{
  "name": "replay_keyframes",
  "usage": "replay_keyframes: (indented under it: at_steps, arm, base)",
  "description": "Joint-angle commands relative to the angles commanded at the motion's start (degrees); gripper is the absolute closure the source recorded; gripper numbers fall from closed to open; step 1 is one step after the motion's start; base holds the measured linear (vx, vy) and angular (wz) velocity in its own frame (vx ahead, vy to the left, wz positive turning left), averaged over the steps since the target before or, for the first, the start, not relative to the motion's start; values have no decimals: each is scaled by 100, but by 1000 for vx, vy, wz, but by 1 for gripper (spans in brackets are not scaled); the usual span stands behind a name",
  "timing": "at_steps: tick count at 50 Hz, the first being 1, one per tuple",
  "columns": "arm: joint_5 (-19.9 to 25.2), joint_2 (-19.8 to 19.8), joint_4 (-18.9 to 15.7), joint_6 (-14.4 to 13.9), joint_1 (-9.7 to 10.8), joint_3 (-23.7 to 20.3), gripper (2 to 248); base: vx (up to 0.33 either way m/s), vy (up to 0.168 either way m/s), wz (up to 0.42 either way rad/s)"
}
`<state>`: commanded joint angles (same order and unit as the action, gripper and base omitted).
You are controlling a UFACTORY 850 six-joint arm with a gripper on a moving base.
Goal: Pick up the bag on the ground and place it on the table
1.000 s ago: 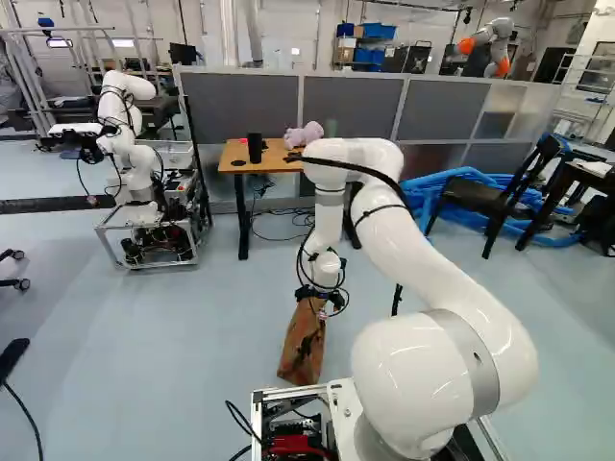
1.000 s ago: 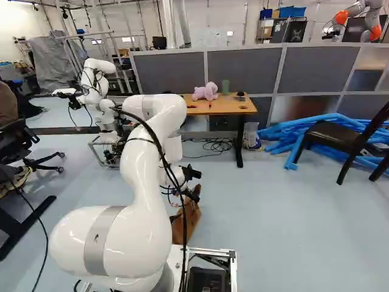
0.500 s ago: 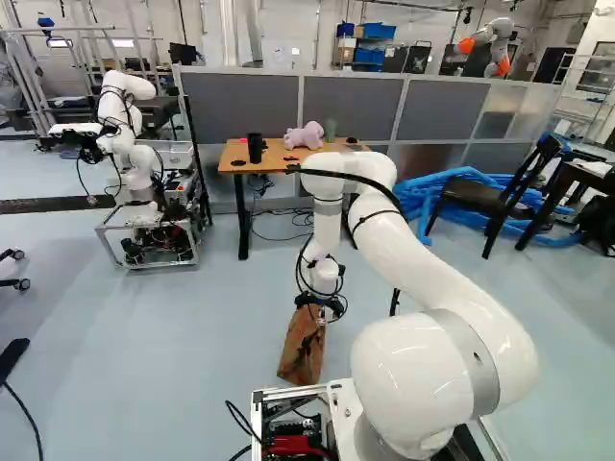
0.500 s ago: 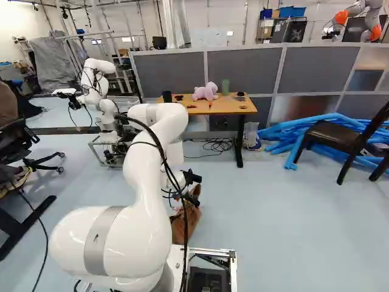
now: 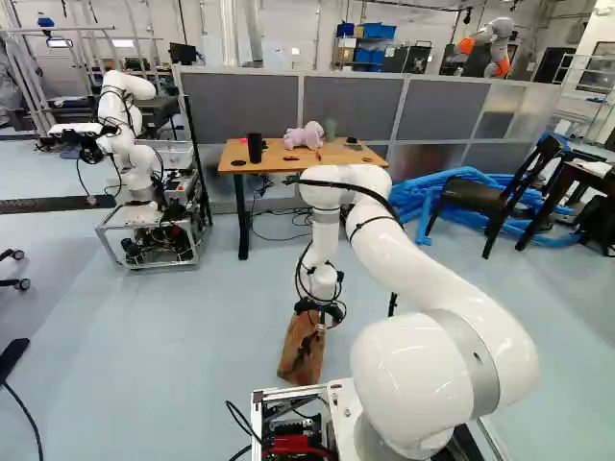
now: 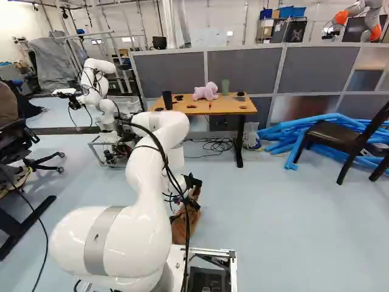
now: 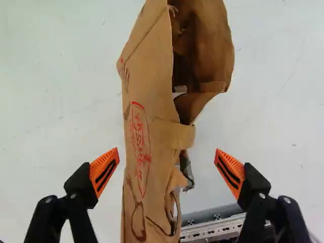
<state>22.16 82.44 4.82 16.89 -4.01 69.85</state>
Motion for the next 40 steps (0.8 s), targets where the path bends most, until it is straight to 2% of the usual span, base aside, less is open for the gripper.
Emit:
replay_keyframes:
  at_steps: [17, 18, 22, 23, 27, 28, 33, 34, 38, 39, 40]
  arm:
    - [0, 233, 0, 0, 0, 217, 3]
    - [0, 234, 0, 0, 0, 219, 24]
    - [0, 239, 0, 0, 0, 223, 24]
    - [0, 239, 0, 0, 0, 223, 61]
    - [0, 239, 0, 0, 0, 223, 61]
    - [0, 239, 0, 0, 0, 223, 98]
    - [0, 239, 0, 0, 0, 223, 98]
    - [0, 239, 0, 0, 0, 223, 137]
    - [0, 239, 0, 0, 0, 223, 137]
    - [0, 239, 0, 0, 0, 223, 175]
    - [0, 239, 0, 0, 0, 223, 175]
  base:
    - [0, 0, 0]
    - [0, 0, 0]
    - [0, 0, 0]
    - [0, 0, 0]
    - [0, 0, 0]
    - [0, 0, 0]
    - [0, 0, 0]
    - [0, 0, 0]
    - [0, 0, 0]
    - [0, 0, 0]
    - [0, 0, 0]
